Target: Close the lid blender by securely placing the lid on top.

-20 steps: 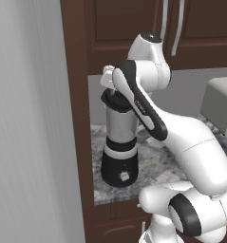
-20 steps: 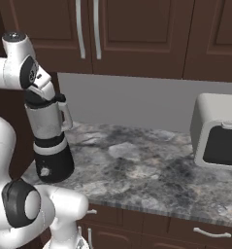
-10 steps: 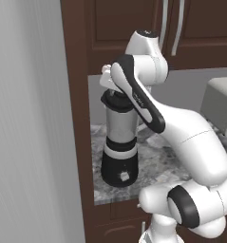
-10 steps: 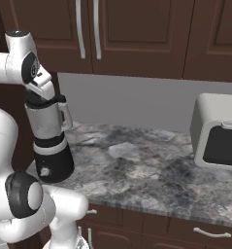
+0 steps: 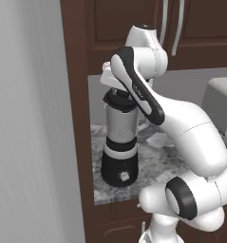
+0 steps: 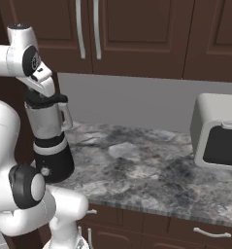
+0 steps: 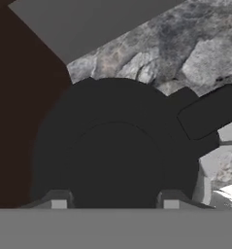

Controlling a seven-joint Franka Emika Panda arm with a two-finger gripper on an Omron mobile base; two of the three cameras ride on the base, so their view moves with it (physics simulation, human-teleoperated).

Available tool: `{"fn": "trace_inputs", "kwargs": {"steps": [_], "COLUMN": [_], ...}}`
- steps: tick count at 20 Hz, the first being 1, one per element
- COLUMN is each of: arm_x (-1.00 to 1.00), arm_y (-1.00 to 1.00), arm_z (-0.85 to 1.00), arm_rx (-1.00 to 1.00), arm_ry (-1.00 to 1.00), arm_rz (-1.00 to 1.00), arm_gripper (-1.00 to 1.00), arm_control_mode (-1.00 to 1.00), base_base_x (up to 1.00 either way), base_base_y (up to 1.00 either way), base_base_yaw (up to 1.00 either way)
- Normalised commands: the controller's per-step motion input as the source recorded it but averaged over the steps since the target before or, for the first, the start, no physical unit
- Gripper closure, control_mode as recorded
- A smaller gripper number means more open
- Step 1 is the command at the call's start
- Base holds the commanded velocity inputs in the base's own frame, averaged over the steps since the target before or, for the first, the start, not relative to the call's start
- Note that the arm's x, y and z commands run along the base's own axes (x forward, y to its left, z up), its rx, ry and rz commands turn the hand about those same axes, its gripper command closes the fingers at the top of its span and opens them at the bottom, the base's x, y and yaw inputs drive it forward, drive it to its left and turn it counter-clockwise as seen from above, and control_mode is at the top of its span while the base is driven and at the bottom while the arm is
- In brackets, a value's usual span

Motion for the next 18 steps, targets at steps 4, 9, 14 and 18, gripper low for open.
{"fn": "trace_inputs", "kwargs": {"steps": [4,9,14,18], "arm_x": [-0.13,-0.19,-0.23,-0.01], "arm_y": [-0.02,0.0,0.0,0.0], "arm_z": [0.14,0.0,0.0,-0.06], "arm_rx": [0.0,0.0,0.0,0.0], "arm_ry": [-0.02,0.0,0.01,0.05], "arm_rz": [-0.02,0.0,0.0,0.0], "arm_gripper": [1.0,1.0,1.0,1.0], "arm_control_mode": [-1.0,-1.0,-1.0,-1.0], "base_base_x": [0.0,0.0,0.0,0.0], "base_base_y": [0.0,0.0,0.0,0.0], "base_base_yaw": [0.0,0.0,0.0,0.0]}}
